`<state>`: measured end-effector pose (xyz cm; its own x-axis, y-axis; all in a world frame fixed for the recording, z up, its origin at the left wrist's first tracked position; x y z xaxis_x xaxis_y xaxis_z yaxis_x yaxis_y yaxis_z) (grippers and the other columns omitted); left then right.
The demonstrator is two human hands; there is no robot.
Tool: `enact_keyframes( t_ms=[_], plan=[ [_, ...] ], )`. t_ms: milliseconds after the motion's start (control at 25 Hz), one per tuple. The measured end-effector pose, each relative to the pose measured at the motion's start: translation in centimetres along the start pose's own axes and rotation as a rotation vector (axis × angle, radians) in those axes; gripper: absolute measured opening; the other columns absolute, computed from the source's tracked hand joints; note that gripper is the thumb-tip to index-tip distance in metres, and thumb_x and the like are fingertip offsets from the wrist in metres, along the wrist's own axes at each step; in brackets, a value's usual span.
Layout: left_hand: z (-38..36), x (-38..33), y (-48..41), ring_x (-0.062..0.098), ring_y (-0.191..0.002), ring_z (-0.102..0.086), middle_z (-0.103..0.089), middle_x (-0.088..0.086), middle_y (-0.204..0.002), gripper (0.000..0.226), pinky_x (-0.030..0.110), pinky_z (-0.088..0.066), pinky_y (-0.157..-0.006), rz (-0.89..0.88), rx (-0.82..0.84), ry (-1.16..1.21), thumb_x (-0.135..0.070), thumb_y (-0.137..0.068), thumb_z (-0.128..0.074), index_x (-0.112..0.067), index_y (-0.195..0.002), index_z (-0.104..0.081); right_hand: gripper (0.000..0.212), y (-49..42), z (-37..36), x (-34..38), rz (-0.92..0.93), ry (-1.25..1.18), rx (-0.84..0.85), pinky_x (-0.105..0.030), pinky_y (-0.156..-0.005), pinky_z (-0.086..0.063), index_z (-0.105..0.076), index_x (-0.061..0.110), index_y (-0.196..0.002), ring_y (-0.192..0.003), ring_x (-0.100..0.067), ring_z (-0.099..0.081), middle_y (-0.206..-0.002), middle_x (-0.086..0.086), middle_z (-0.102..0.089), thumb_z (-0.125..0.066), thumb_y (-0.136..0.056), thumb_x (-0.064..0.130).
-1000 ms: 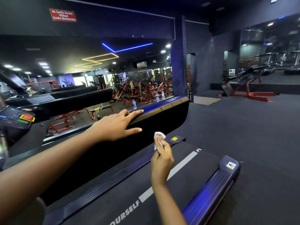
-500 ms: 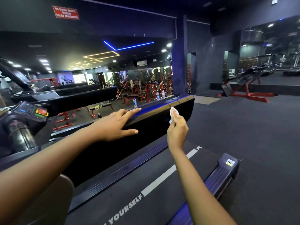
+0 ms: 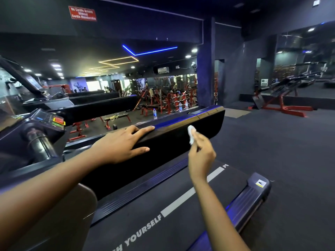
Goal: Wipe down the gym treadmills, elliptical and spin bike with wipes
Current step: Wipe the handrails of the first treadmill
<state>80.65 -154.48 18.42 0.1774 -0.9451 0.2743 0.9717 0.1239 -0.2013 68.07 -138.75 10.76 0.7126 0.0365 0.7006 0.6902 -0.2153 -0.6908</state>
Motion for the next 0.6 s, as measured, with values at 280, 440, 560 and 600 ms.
enact_keyframes(
  t_ms=[280,440,560,600],
  plan=[
    [-0.1,0.0,-0.1,0.019,-0.127,-0.041,-0.03,0.0,-0.146,0.071,0.031,-0.04,-0.094,-0.001,-0.002,0.0,-0.06,-0.091,-0.032,-0.042,-0.147,0.008,0.04,0.3,-3.2,-0.2,0.002,0.054,0.036,0.0,-0.082,-0.035,-0.064,0.002,-0.116,-0.088,-0.025,-0.062,-0.099,-0.012,-0.063,-0.055,-0.081,-0.014],
    [-0.2,0.1,-0.1,0.021,-0.126,-0.043,-0.03,0.001,-0.145,0.072,0.034,-0.041,-0.093,0.011,-0.012,0.003,-0.061,-0.09,-0.033,-0.043,-0.147,0.007,0.037,5.2,-3.5,3.3,0.244,0.145,0.076,-0.014,-0.08,-0.041,-0.068,0.008,-0.112,-0.086,-0.015,-0.058,-0.092,-0.01,-0.064,-0.047,-0.083,0.0],
    [-0.3,0.1,0.1,0.022,-0.125,-0.045,-0.03,0.0,-0.145,0.071,0.035,-0.042,-0.092,0.009,-0.023,-0.004,-0.061,-0.091,-0.034,-0.043,-0.147,0.007,0.036,6.9,-2.9,4.1,0.382,0.1,0.166,-0.014,-0.084,-0.043,-0.07,0.007,-0.107,-0.088,-0.013,-0.058,-0.096,-0.008,-0.067,-0.045,-0.082,0.005],
    [-0.3,0.1,0.1,0.021,-0.125,-0.045,-0.03,0.0,-0.145,0.071,0.035,-0.042,-0.092,0.009,-0.021,-0.005,-0.061,-0.091,-0.034,-0.043,-0.147,0.007,0.037,5.8,-2.3,3.0,0.358,0.093,0.156,-0.015,-0.084,-0.044,-0.071,0.007,-0.106,-0.088,-0.015,-0.06,-0.097,-0.009,-0.068,-0.045,-0.08,0.003]
  ],
)
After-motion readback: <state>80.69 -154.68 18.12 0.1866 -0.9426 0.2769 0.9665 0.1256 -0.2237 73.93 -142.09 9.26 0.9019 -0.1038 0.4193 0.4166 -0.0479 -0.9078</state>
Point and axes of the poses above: each hand's wrist, its own y-axis away from the middle knuckle, its own z-axis out of the back of the hand, x = y × z, the point moved 7 cm from there along -y, towards the middle knuckle
